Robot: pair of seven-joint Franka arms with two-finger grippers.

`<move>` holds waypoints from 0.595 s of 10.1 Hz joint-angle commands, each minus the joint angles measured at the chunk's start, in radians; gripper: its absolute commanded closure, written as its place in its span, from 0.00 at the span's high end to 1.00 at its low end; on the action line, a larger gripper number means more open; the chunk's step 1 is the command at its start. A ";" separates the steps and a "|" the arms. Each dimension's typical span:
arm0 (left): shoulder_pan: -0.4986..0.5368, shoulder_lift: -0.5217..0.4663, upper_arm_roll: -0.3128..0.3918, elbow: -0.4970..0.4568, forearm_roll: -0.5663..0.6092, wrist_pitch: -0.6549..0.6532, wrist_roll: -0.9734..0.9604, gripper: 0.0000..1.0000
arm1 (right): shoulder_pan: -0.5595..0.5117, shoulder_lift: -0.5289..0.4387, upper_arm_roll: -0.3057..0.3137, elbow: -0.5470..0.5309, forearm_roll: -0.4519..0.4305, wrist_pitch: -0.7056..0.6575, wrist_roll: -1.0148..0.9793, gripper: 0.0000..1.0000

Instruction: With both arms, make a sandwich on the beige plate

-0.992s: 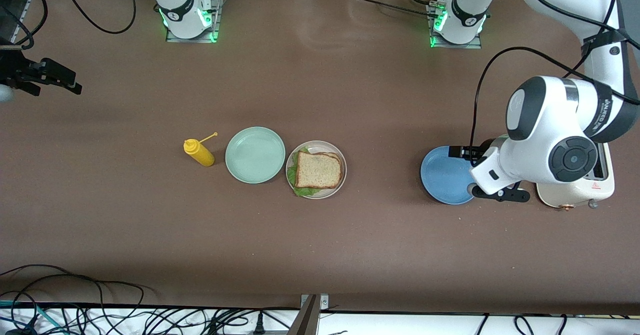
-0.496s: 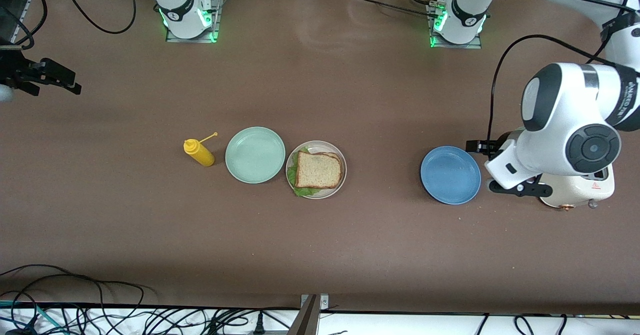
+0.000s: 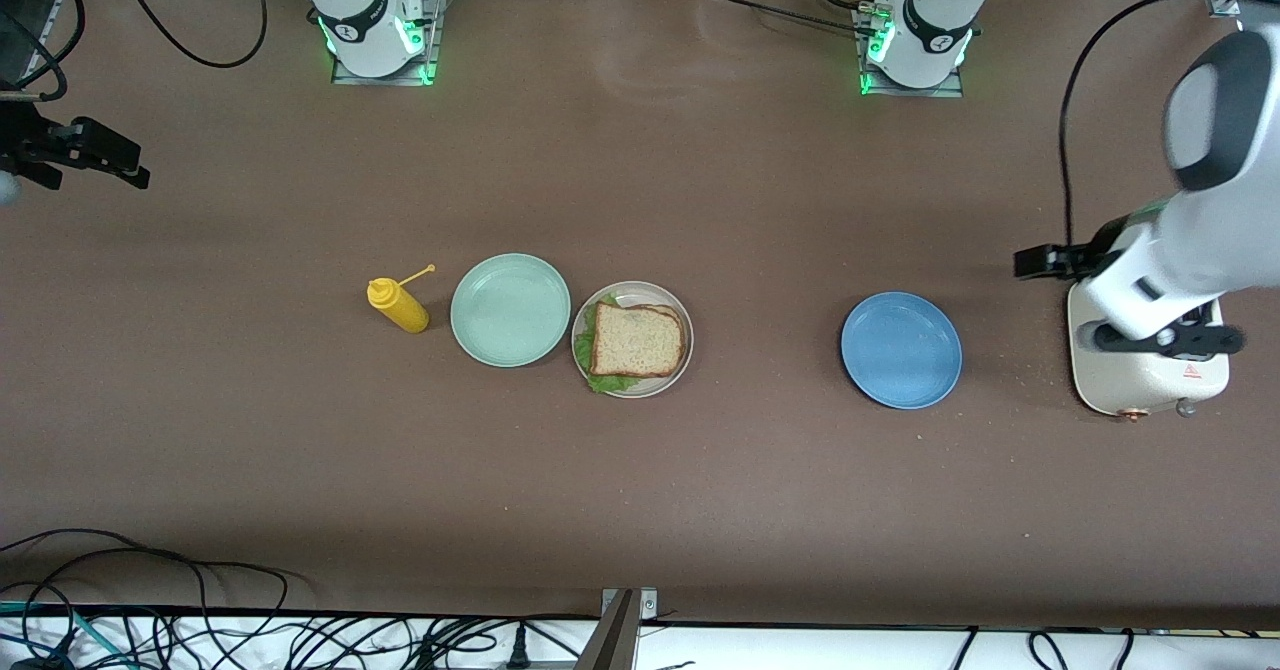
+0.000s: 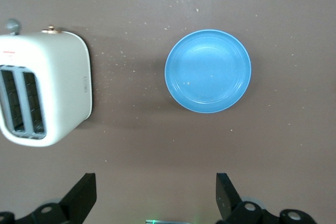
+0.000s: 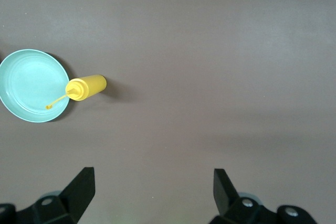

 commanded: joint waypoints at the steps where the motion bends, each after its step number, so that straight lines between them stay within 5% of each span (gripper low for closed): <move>1: 0.095 -0.110 -0.122 -0.101 0.066 0.005 0.001 1.00 | 0.002 0.003 0.000 0.020 -0.008 -0.013 0.008 1.00; 6: 0.146 -0.231 -0.198 -0.139 0.091 -0.115 0.016 1.00 | 0.001 0.003 -0.003 0.020 -0.007 -0.015 0.006 1.00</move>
